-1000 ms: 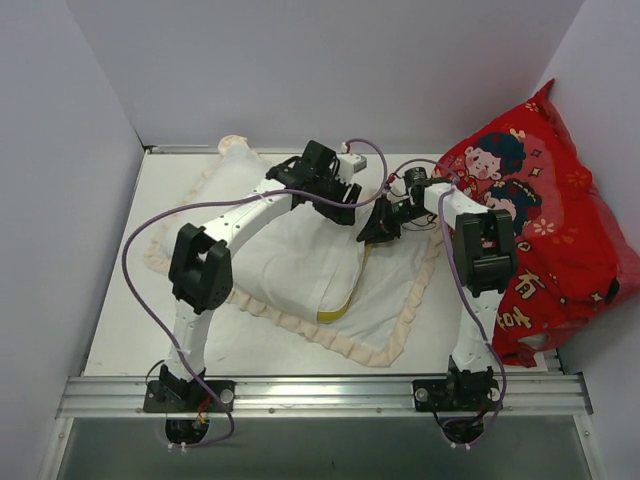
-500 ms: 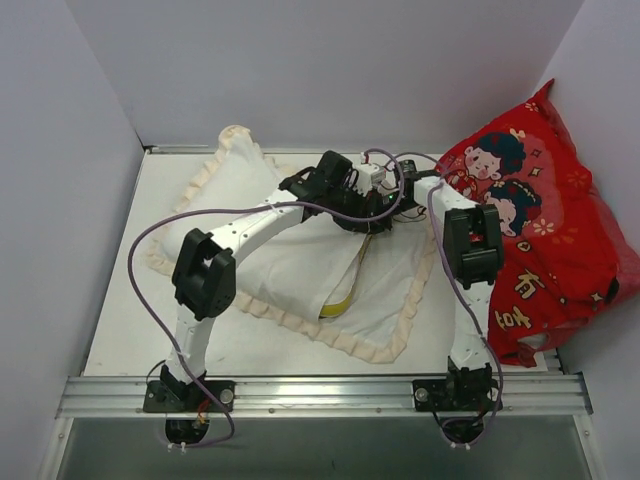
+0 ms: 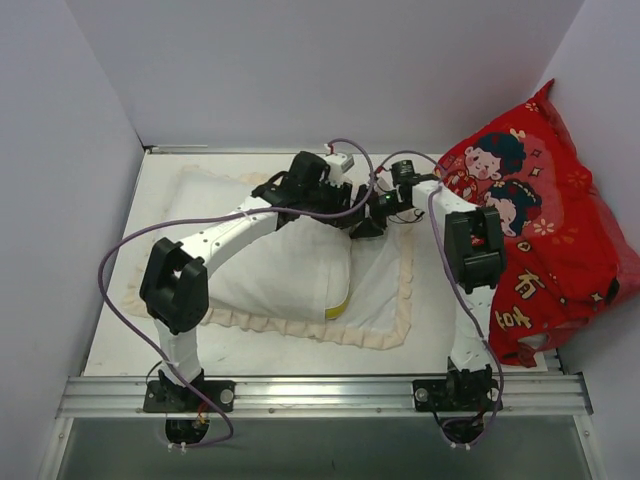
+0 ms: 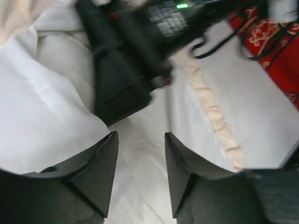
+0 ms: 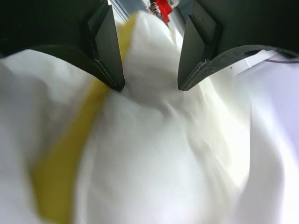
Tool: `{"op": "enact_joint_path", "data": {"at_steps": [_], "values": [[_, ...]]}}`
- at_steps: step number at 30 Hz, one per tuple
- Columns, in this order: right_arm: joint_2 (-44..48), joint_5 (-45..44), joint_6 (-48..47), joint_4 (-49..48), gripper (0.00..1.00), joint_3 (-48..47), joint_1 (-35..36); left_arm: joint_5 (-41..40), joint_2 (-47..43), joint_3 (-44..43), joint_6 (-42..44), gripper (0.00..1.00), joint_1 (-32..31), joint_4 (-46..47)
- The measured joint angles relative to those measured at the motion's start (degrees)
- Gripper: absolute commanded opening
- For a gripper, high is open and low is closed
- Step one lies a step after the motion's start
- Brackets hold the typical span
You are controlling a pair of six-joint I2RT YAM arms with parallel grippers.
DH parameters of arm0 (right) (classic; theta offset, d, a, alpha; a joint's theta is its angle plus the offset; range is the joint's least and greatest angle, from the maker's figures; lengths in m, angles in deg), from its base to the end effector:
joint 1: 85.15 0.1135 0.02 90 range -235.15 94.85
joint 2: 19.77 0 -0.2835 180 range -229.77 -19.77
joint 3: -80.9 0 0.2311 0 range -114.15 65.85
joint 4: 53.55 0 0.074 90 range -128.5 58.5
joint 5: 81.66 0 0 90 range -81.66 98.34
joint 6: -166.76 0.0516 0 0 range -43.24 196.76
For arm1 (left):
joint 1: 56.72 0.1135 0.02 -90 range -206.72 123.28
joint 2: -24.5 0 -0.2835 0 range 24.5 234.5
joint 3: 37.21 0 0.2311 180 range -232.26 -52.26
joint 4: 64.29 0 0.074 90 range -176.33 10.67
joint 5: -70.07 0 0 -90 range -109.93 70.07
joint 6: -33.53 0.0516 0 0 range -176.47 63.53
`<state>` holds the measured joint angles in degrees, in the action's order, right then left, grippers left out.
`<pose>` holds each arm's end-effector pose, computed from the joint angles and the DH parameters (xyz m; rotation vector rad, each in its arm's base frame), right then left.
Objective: Put the pillow into the pillowcase
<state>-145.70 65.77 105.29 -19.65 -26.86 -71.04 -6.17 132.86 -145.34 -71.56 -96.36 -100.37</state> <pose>0.4438 0.1564 0.1907 -0.1502 2.4899 1.5573 0.3313 -0.2904 0.3081 0.6250 2.2133 -0.7800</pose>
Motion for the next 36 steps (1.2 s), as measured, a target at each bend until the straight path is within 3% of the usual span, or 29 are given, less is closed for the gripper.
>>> {"op": "enact_joint_path", "data": {"at_steps": [3, 8, 16, 20, 23, 24, 28, 31, 34, 35, 36], "values": [[4.26, -3.54, -4.46, 4.96, 0.5, 3.1, -3.98, -0.63, -1.29, 0.0, 3.23, 0.69, 3.04, -2.47], [12.79, -10.29, -11.74, 12.81, 0.45, 8.02, -8.66, -1.77, -6.84, 3.39, 11.1, 0.7, 5.75, -7.17], [13.44, -16.72, -15.61, 16.85, 0.36, 10.88, -3.61, -3.58, -6.43, 2.62, 14.97, 0.7, -5.81, -9.73], [10.49, -20.39, -15.74, 16.96, 0.31, 11.74, -3.06, -11.93, 0.98, -4.24, 14.67, 0.78, -10.08, -11.15], [8.52, -22.53, -15.19, 17.07, 0.26, 12.87, -4.44, -20.44, 6.23, -7.82, 13.46, 0.78, -11.82, -13.11], [8.11, -22.77, -14.88, 17.07, 0.25, 13.33, -4.96, -23.61, 7.76, -8.85, 12.81, 0.83, -12.22, -13.88], [7.82, -22.71, -13.09, 17.49, 0.23, 14.78, -6.64, -33.55, 12.83, -10.86, 11.15, 0.84, -12.81, -16.98], [7.82, -22.62, -12.04, 17.4, 0.24, 14.95, -6.99, -36.35, 15.85, -10.88, 10.54, 0.82, -12.48, -18.27], [7.82, -22.6, -11.43, 17.38, 0.26, 15.13, -6.95, -36.06, 17.51, -10.88, 9.66, 0.37, -11.69, -18.4], [7.82, -22.53, -11.34, 17.38, 0.26, 15.17, -6.95, -34.97, 17.57, -10.88, 9.66, 0.0, -11.1, -18.56], [7.82, -22.4, -11.34, 17.38, 0.27, 15.17, -6.95, -33.38, 17.46, -10.88, 9.7, 0.0, -10.32, -18.69]]}}
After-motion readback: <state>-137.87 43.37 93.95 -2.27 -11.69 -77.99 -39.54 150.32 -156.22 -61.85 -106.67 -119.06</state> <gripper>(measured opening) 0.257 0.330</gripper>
